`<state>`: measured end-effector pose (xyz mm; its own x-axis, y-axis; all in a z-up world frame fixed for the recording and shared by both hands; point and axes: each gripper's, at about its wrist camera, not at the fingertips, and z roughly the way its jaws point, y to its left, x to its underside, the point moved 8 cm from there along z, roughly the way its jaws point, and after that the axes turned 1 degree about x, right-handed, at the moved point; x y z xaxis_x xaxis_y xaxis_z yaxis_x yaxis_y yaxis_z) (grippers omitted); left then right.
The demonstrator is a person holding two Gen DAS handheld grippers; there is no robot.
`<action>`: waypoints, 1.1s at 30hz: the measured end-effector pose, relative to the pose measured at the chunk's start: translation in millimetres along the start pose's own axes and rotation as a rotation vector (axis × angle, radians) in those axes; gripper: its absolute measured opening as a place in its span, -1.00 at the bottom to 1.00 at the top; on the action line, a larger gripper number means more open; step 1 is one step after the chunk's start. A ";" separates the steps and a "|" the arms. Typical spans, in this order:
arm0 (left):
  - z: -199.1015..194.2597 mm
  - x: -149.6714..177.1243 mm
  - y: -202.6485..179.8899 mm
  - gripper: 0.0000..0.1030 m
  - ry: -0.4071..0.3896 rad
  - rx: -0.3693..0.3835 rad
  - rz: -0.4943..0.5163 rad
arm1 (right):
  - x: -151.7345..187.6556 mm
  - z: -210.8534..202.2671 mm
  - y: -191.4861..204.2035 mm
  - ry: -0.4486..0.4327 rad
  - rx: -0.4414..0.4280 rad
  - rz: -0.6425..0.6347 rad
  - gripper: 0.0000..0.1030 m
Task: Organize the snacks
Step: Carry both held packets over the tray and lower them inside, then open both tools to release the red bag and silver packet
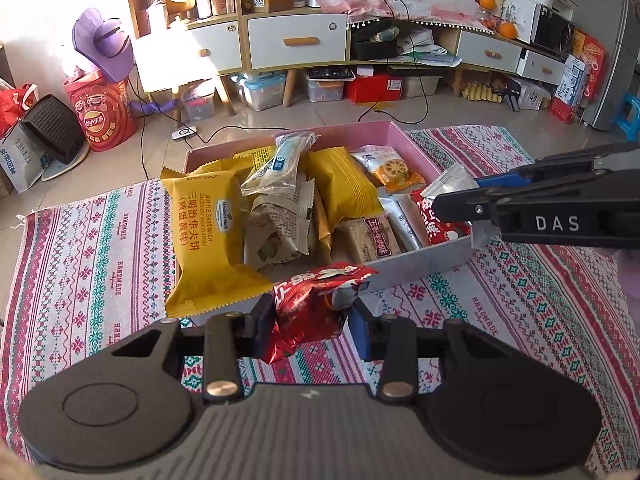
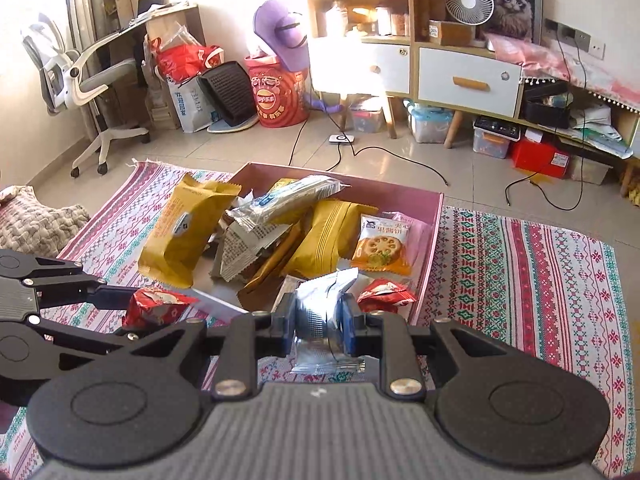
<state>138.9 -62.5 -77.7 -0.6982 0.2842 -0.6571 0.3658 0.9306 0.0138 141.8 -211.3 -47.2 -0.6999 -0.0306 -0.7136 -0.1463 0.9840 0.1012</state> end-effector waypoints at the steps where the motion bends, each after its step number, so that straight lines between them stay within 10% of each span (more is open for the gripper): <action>1: 1.7 -3.6 -1.5 -0.11 -0.007 0.002 0.001 | -1.2 1.4 -2.9 -0.003 -0.006 0.012 -0.59; 23: 55.3 -36.0 -18.0 -0.08 -0.034 -0.012 0.007 | -20.3 24.3 -28.9 -0.045 -0.020 0.104 -0.50; 33: 36.8 -31.2 -17.8 0.67 -0.049 -0.024 -0.010 | -17.8 12.6 -33.9 -0.042 0.001 0.137 0.04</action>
<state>176.9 -96.5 -85.2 -0.6707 0.2643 -0.6931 0.3439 0.9387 0.0252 168.1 -241.9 -46.6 -0.6831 0.1116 -0.7217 -0.0508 0.9786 0.1994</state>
